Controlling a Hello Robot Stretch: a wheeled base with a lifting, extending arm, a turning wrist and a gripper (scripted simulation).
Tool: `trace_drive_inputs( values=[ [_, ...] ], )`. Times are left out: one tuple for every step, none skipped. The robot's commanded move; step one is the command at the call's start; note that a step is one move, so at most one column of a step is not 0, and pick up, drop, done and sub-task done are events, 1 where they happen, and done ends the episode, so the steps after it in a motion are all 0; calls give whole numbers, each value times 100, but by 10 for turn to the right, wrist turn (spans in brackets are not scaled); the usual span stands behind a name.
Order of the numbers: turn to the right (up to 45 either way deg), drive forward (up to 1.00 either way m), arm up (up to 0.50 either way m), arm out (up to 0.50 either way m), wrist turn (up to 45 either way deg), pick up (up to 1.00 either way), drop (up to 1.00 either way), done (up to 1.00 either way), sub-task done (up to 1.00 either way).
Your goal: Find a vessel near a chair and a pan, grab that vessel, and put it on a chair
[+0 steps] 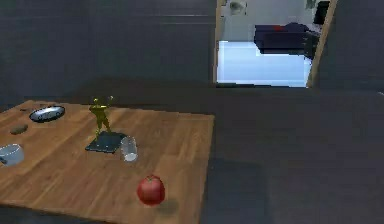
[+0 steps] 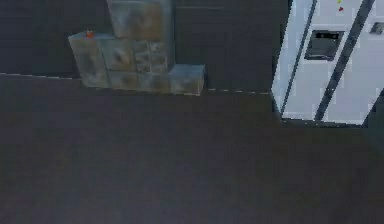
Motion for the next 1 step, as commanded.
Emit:
trace_drive_inputs(
  values=[
    [450, 0, 0, 0, 0, 0, 0, 0, 0]
  ],
)
